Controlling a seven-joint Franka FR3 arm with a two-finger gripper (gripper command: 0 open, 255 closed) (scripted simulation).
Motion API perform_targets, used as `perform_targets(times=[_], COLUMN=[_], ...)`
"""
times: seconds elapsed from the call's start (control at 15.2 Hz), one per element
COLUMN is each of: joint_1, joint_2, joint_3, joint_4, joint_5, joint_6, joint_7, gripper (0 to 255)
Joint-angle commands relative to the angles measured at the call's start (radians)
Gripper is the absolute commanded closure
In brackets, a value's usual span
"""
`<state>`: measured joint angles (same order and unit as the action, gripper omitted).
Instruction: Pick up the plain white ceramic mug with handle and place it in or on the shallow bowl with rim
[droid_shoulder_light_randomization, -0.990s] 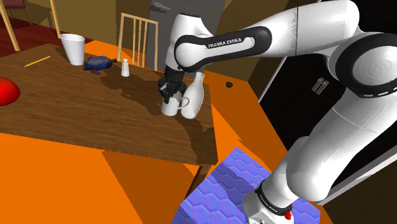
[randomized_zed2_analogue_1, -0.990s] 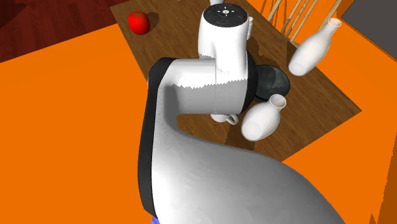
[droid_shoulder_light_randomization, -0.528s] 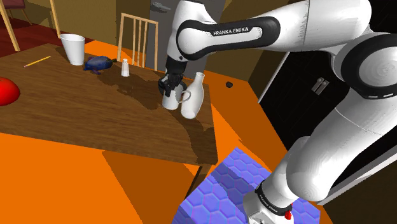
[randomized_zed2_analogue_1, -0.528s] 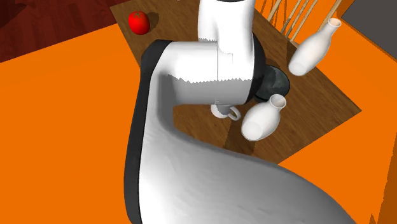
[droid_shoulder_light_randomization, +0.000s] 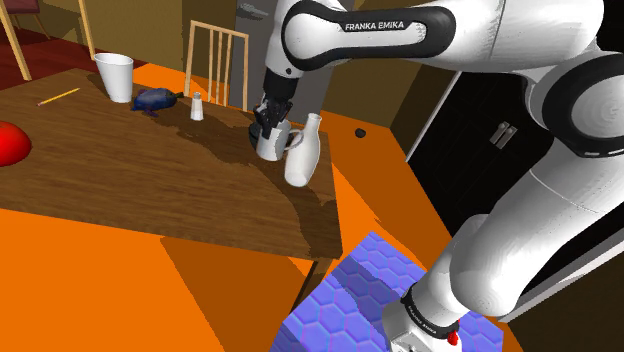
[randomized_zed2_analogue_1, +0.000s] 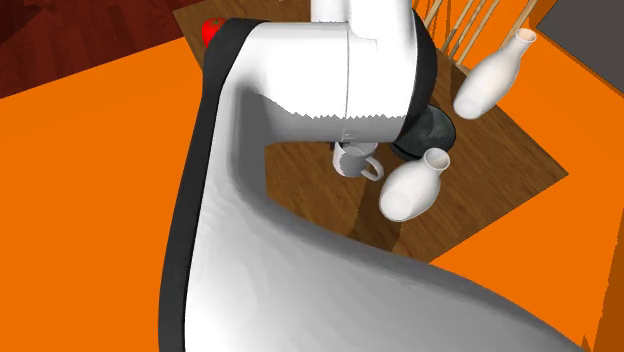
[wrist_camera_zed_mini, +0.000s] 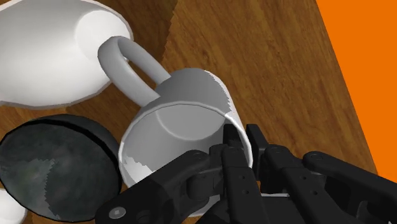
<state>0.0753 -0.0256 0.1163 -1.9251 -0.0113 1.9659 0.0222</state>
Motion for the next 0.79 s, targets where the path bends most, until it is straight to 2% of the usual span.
perform_targets(times=[0.0,0.26,0.73], joint_1=[0.000,-0.001,-0.066], joint_2=[-0.003,-0.007,0.151], joint_3=[0.000,-0.001,-0.062], joint_4=[0.023,0.065,0.299], joint_5=[0.001,0.001,-0.001], joint_6=[-0.027,-0.072,-0.147], joint_7=[-0.002,-0.002,-0.131], gripper=[255,255,255])
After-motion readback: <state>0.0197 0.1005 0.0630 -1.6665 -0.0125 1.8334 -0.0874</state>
